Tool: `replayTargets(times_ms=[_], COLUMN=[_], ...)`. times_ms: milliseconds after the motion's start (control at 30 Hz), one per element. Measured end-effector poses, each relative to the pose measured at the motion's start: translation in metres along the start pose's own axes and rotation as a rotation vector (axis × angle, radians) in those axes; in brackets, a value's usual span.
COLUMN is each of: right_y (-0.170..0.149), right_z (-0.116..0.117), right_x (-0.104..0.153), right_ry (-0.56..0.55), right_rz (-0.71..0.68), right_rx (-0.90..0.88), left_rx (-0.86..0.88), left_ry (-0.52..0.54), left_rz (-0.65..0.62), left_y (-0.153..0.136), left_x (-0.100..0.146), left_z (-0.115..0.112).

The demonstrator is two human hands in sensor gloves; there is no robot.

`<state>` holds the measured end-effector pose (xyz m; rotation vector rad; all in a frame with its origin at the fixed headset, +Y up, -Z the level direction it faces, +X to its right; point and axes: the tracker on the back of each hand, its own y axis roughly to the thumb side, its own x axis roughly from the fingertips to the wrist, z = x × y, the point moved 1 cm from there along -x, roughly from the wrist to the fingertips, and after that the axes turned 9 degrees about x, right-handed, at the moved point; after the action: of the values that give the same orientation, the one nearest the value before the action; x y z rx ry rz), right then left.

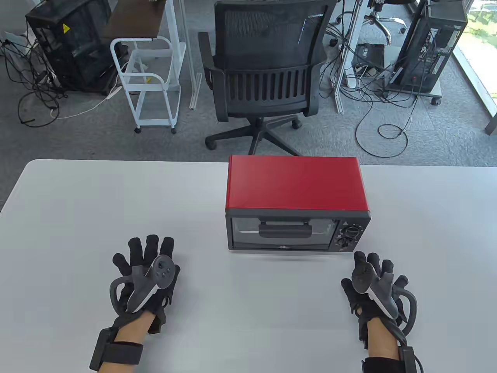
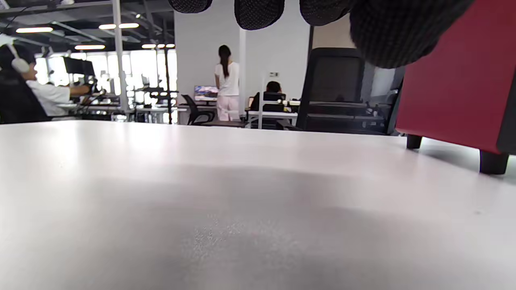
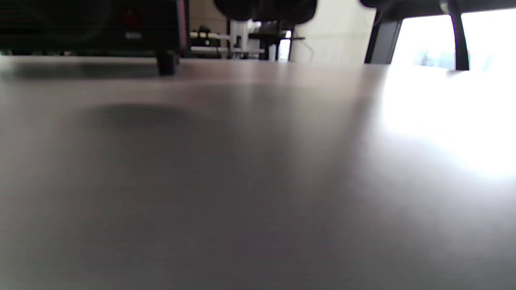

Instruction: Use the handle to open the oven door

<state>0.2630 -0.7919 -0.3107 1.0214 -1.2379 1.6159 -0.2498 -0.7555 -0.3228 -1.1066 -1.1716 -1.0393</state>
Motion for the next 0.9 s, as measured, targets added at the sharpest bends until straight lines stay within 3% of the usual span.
replayTargets(times_ms=[500, 900], right_y=[0.0012, 0.0015], right_z=[0.0021, 0.0029], right_x=[0.0002, 0.0001], right_ry=[0.003, 0.001], right_rz=[0.004, 0.000], right_rx=[0.036, 0.007], left_rx=[-0.034, -0.028], left_ry=[0.025, -0.016], left_rz=[-0.055, -0.069], left_y=[0.0056, 0.0054], left_x=[-0.0001, 0.0000], left_z=[-0.0018, -0.0021])
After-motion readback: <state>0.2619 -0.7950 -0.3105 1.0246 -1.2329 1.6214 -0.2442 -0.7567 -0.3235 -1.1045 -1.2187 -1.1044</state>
